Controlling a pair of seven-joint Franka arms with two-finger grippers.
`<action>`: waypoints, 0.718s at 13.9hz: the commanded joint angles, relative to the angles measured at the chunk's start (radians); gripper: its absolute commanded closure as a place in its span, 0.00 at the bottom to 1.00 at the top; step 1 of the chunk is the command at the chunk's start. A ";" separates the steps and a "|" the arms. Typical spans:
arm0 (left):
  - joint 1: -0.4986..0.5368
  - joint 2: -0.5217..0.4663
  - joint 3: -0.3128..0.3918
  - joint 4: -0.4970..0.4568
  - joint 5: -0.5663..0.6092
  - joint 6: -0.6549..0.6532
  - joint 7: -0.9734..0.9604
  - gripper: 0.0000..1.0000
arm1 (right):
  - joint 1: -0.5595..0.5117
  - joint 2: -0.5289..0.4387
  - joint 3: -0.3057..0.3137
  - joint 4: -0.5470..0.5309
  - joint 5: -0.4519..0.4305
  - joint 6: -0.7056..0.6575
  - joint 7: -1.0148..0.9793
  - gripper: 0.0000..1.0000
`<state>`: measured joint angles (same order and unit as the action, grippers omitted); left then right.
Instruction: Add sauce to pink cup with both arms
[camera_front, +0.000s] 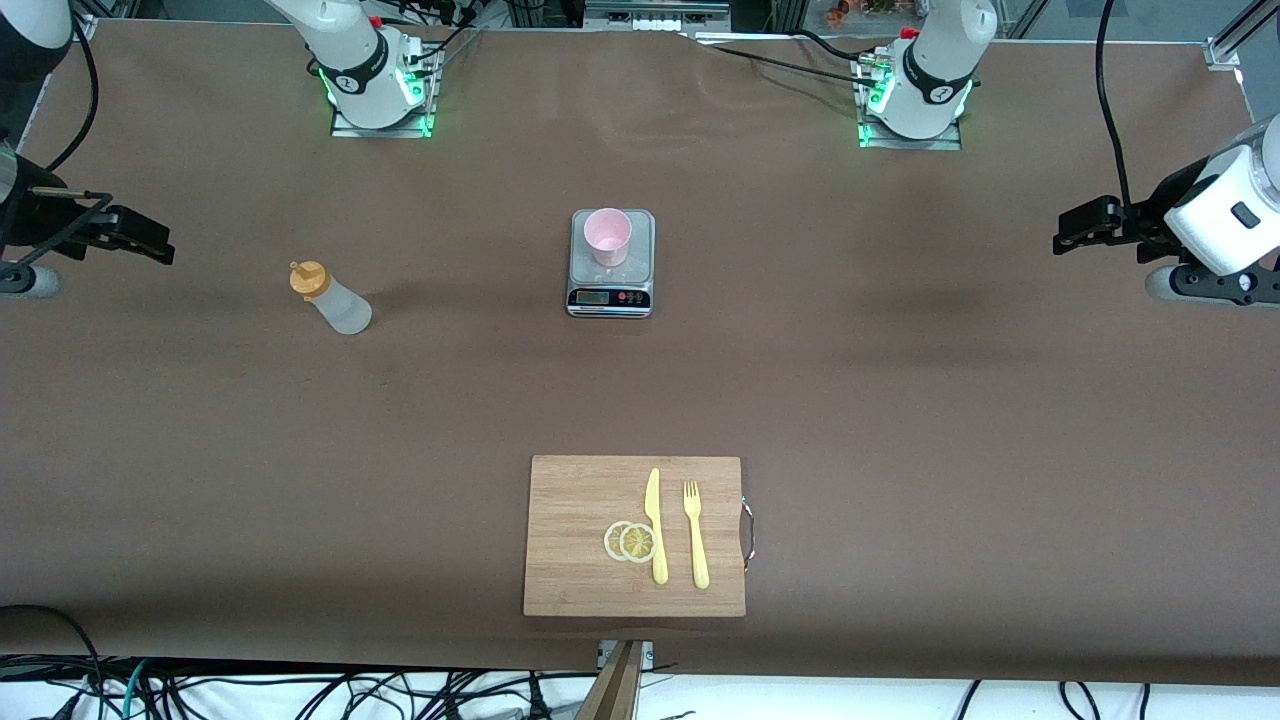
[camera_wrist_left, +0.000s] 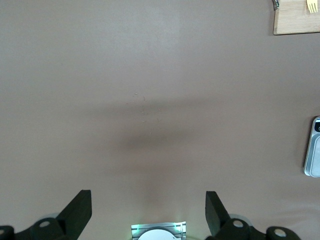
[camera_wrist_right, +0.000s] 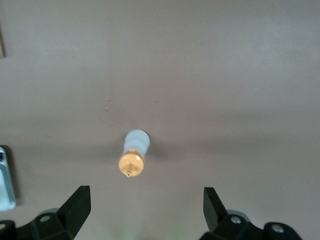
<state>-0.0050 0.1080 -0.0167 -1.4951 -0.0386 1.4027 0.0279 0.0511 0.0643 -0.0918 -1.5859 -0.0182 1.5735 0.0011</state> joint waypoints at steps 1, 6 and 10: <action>-0.001 0.018 -0.002 0.039 0.013 -0.025 0.017 0.00 | -0.030 -0.037 0.000 -0.019 0.063 0.046 0.054 0.00; -0.001 0.018 -0.002 0.038 0.011 -0.025 0.017 0.00 | -0.042 -0.079 0.003 -0.101 0.052 0.150 0.085 0.00; -0.001 0.018 -0.002 0.038 0.011 -0.025 0.017 0.00 | -0.053 -0.081 0.011 -0.100 0.052 0.146 0.079 0.00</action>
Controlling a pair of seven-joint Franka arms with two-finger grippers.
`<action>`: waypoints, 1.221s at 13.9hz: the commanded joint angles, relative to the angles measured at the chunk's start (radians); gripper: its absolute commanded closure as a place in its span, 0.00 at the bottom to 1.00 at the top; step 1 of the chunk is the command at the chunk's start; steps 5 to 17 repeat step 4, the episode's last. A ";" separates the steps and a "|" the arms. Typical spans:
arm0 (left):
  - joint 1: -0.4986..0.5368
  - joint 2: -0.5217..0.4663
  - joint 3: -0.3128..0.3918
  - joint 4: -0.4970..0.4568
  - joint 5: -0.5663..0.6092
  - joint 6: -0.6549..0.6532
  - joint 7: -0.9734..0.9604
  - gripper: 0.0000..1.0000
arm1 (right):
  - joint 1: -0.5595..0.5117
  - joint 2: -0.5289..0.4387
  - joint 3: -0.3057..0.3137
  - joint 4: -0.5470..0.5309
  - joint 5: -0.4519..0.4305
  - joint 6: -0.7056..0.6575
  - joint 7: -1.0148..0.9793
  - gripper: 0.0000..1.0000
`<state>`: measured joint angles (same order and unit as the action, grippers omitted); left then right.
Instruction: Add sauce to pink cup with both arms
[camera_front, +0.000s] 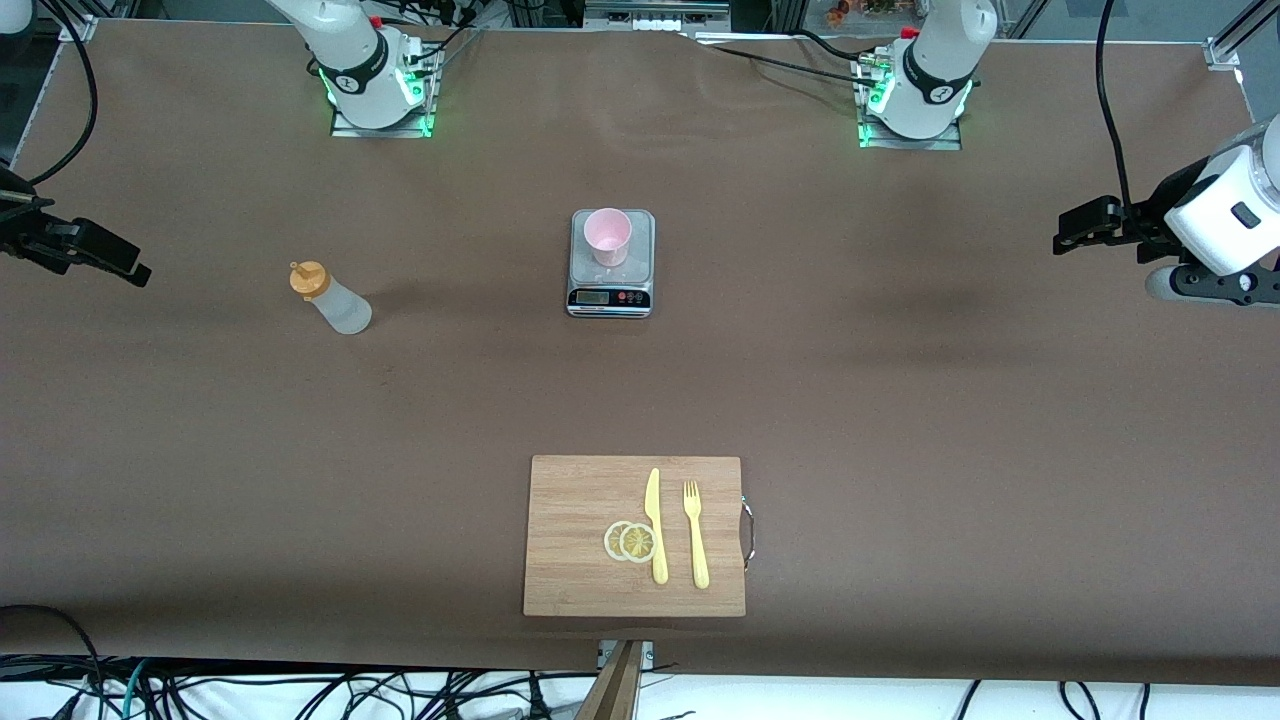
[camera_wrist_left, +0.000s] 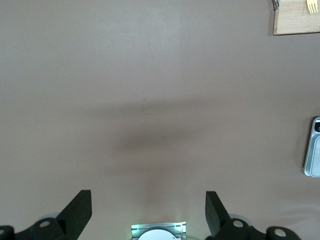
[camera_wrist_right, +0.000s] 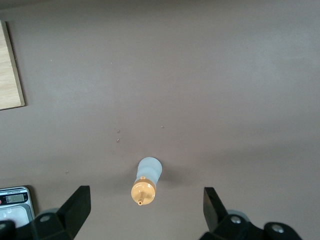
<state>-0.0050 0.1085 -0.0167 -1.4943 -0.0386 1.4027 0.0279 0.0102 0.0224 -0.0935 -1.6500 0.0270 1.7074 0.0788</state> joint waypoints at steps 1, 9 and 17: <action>-0.001 0.017 -0.002 0.037 0.011 -0.025 0.017 0.00 | -0.018 -0.039 0.012 -0.034 0.007 0.012 0.001 0.00; -0.001 0.017 -0.002 0.037 0.011 -0.025 0.017 0.00 | -0.026 -0.039 0.018 -0.031 0.005 0.005 -0.001 0.00; -0.001 0.017 -0.002 0.037 0.011 -0.025 0.017 0.00 | -0.026 -0.039 0.018 -0.031 0.005 0.005 -0.001 0.00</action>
